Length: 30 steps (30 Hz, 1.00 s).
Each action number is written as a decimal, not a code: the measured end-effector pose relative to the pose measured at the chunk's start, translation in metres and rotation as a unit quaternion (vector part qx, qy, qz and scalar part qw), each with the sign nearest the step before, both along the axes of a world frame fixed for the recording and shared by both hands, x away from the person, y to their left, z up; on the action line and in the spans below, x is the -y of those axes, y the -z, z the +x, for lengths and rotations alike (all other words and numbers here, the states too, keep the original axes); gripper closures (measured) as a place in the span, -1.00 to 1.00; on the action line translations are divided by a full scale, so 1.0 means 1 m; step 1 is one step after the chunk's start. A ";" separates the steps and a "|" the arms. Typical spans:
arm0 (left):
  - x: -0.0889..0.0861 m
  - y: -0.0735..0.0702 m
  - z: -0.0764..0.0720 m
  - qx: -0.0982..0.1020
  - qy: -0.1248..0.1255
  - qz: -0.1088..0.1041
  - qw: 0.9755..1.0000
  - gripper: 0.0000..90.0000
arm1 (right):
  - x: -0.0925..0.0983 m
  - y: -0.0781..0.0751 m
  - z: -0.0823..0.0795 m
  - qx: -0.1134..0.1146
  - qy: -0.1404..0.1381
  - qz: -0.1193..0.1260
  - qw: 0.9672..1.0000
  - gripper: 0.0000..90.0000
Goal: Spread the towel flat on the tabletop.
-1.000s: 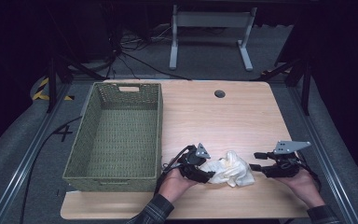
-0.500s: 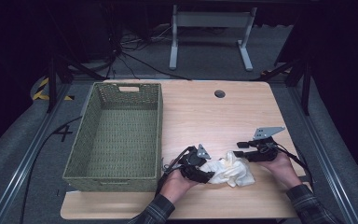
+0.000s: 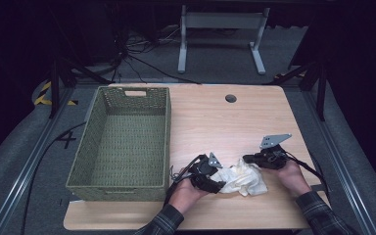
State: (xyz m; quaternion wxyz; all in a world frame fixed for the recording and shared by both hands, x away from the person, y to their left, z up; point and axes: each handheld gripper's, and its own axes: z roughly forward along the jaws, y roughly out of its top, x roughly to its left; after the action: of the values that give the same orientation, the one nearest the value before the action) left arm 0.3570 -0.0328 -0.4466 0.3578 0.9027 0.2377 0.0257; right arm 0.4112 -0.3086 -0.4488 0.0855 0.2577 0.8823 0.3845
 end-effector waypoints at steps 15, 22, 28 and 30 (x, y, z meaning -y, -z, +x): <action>0.000 0.001 0.002 -0.002 -0.004 0.003 1.000 -0.07 | 0.051 -0.026 -0.016 0.036 0.065 0.027 0.997 1.00; 0.001 0.006 0.005 -0.006 -0.007 0.014 1.000 -0.02 | 0.063 -0.029 -0.020 0.039 0.076 0.034 0.996 1.00; -0.001 0.002 0.004 0.004 -0.008 0.009 1.000 0.49 | 0.061 -0.029 -0.022 0.043 0.072 0.026 0.996 1.00; -0.003 -0.004 0.003 0.008 -0.011 -0.011 1.000 0.75 | 0.062 -0.030 -0.023 0.045 0.073 0.029 0.996 1.00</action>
State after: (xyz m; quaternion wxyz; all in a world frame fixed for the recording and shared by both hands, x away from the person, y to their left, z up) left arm 0.3595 -0.0302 -0.4424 0.3688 0.8960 0.2452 0.0342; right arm 0.3879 -0.3706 -0.4186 0.1456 0.3059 0.8450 0.4137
